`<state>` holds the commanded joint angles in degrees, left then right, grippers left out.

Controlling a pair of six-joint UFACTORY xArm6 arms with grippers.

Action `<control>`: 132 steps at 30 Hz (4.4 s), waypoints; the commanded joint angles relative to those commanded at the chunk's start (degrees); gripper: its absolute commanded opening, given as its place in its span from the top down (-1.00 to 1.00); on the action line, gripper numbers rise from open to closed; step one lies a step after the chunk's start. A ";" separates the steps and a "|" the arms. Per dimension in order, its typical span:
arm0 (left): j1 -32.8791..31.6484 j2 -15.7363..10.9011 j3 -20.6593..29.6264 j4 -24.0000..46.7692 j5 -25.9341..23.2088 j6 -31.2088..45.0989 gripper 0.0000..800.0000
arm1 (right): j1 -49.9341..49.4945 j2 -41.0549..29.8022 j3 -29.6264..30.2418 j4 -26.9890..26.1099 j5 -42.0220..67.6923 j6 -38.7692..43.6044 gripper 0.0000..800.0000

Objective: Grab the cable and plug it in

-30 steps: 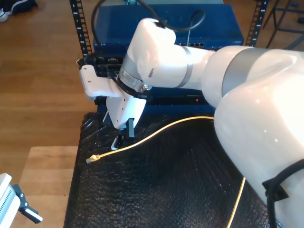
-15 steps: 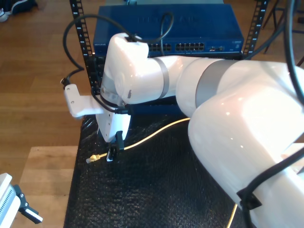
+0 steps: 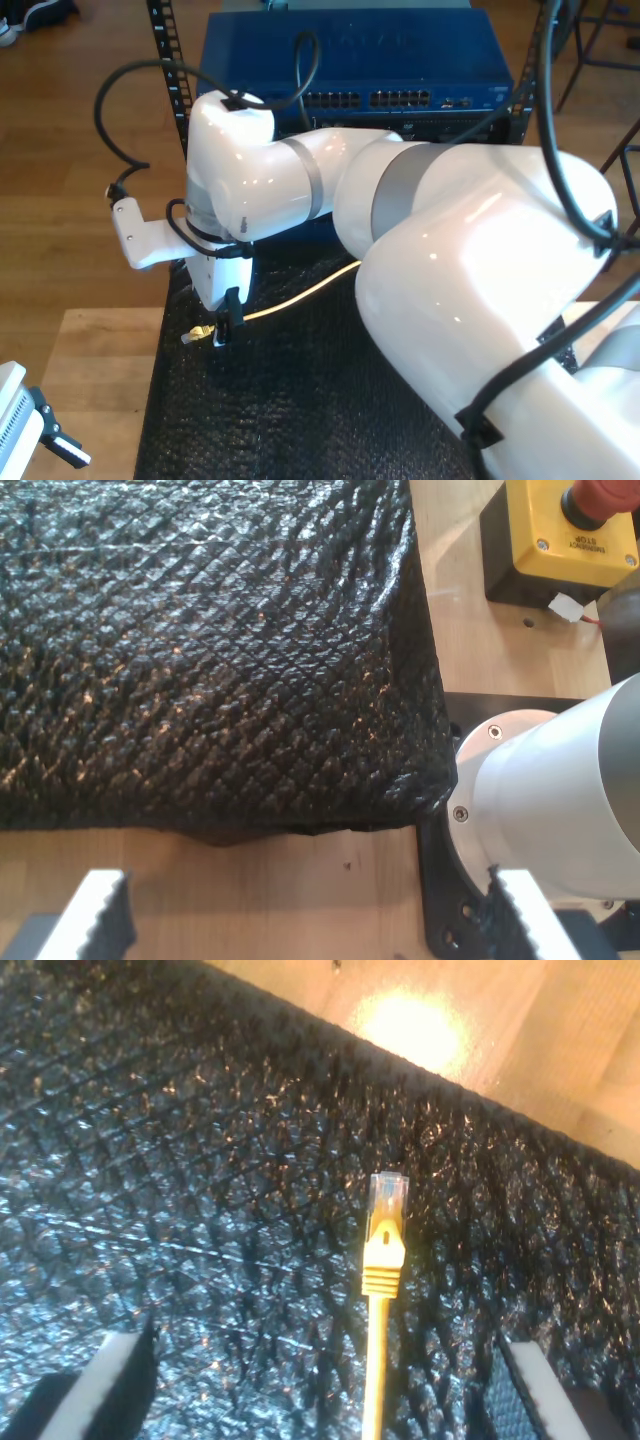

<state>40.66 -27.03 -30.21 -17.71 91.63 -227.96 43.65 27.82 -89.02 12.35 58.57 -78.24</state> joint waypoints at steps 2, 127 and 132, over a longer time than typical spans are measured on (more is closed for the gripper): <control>0.00 0.00 0.00 0.00 0.00 0.00 -1.00 | 0.09 0.62 -0.26 -0.35 0.00 0.09 -0.93; 0.00 0.00 0.18 0.00 -0.09 0.09 -1.00 | 3.60 5.98 -2.90 -13.63 -2.37 11.34 0.84; 0.00 0.00 0.18 0.00 -0.09 0.09 -1.00 | 3.60 5.98 -2.90 -13.54 -2.37 11.34 0.89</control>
<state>40.66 -27.03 -30.03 -17.71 91.54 -227.87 47.25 33.80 -91.92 -1.19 56.20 -66.90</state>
